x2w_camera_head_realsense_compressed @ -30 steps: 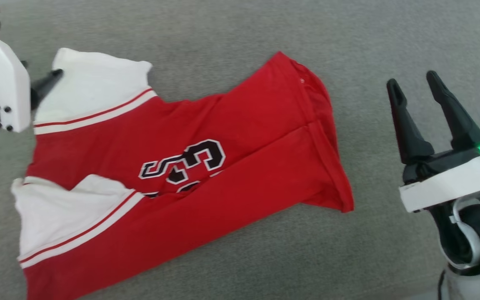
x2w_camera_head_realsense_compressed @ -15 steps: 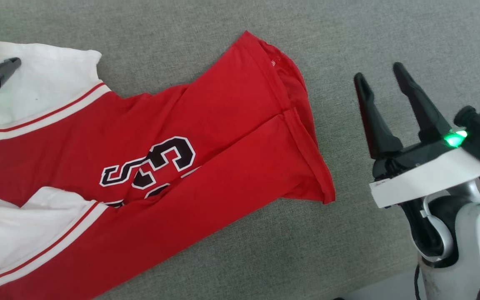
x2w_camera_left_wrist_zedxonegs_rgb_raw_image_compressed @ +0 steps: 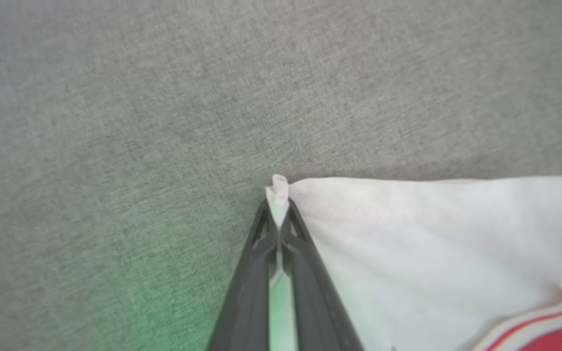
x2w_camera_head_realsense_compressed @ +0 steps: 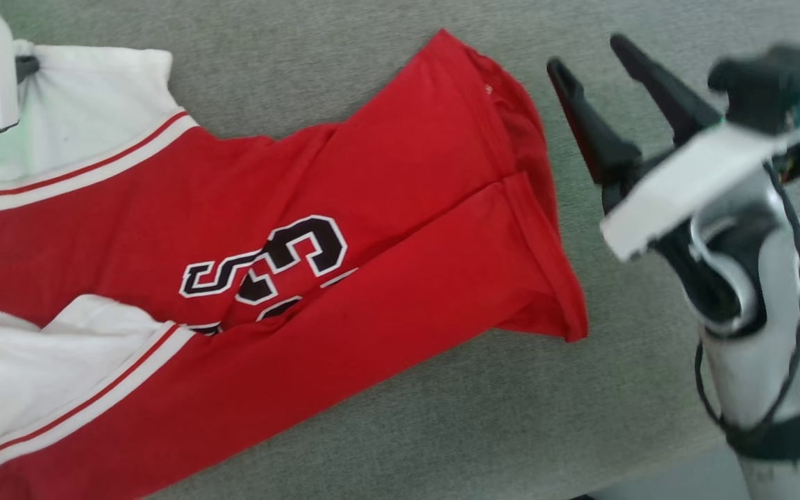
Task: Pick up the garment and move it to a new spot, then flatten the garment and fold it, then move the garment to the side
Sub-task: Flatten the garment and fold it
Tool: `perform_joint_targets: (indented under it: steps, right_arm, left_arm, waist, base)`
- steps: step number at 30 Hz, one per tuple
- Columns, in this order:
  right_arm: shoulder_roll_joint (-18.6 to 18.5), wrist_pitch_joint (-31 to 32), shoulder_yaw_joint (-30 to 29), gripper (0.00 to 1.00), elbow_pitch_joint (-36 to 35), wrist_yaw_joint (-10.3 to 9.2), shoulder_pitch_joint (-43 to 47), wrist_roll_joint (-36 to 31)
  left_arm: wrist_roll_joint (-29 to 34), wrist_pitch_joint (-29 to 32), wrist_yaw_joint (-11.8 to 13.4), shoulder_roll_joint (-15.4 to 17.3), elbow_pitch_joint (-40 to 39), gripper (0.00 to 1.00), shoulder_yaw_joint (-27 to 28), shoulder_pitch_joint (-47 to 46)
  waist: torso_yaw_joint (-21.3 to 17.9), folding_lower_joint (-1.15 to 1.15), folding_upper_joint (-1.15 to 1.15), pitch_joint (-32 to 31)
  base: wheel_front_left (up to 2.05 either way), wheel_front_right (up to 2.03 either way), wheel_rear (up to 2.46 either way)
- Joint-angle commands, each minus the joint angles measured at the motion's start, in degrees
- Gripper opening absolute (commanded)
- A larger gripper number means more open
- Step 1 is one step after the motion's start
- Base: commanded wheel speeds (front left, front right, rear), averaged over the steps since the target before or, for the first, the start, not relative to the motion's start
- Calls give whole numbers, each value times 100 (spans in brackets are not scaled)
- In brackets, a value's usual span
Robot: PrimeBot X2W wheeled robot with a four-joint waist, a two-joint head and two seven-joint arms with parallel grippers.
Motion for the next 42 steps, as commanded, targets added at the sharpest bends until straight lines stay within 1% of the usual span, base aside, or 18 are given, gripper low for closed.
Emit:
perform_joint_targets:
  steps: [1, 6, 10, 13, 14, 17, 18, 19, 20, 23, 29, 37, 42]
  right_arm:
    - [-52, 151, 77, 100, 211, -3, -245, 77]
    - [-351, 696, 442, 100, 1169, -3, -1166, 305]
    - [-494, 1328, 860, 100, 1974, -3, -1706, 620]
    - [-573, 1752, 1229, 100, 2413, -3, -2032, 869]
    - [-573, 1752, 1229, 100, 2413, -3, -2032, 869]
    - [-627, 2249, 1629, 100, 2821, -2, -2190, 1058]
    - [-641, 2403, 1775, 97, 2915, -2, -2216, 1139]
    - [-675, 2537, 1891, 28, 2995, -2, -2244, 1211]
    - [-717, 2620, 2001, 0, 3038, -2, -2288, 1267]
    - [-896, 2574, 2108, 0, 3071, -3, -2433, 1391]
    - [-1231, 1923, 2071, 0, 2947, -9, -2483, 1467]
    - [-1670, 1203, 2000, 0, 2538, -8, -2112, 1549]
    - [-1965, 898, 1901, 0, 2113, -8, -1758, 1608]
  left_arm:
    - [13, 12, -37, -182, 96, 0, -144, 235]
    - [82, -180, -193, -429, 170, 0, -113, 65]
    - [113, -292, -307, -586, 293, 0, -108, -16]
    - [120, -383, -376, -694, 401, 0, -86, -63]
    - [120, -383, -376, -694, 401, 0, -86, -63]
    - [141, -469, -438, -802, 515, 0, -91, -100]
    - [138, -505, -453, -849, 548, 0, -83, -109]
    - [134, -533, -486, -890, 582, 0, -82, -111]
    - [139, -588, -502, -922, 622, 0, -74, -119]
    - [161, -807, -565, -998, 724, 0, -17, -167]
    - [122, -1090, -711, -1017, 855, 0, 75, -289]
    - [91, -1226, -792, -815, 645, 0, 82, -304]
    - [97, -1237, -813, -611, 200, 0, 60, -200]
  waist:
    - [104, 0, -1, 41]
    - [367, 0, -1, 90]
    - [561, 0, -1, 94]
    - [683, 0, -1, 94]
    - [683, 0, -1, 94]
    - [775, 0, -1, 83]
    - [806, 0, -1, 78]
    - [839, 0, -1, 72]
    - [867, 0, -1, 67]
    - [948, 0, -1, 32]
    - [1090, 0, -1, -172]
    - [1291, 0, -1, -543]
    - [1434, 0, -1, -764]
  base:
    - [0, 0, 0]
    - [0, 0, 0]
    - [0, 0, 0]
    - [0, 0, 0]
    - [0, 0, 0]
    - [0, 0, 0]
    - [0, 0, 0]
    - [0, 0, 0]
    - [0, 0, 0]
    - [0, 0, 0]
    - [0, 0, 0]
    - [0, 0, 0]
    - [0, 0, 0]
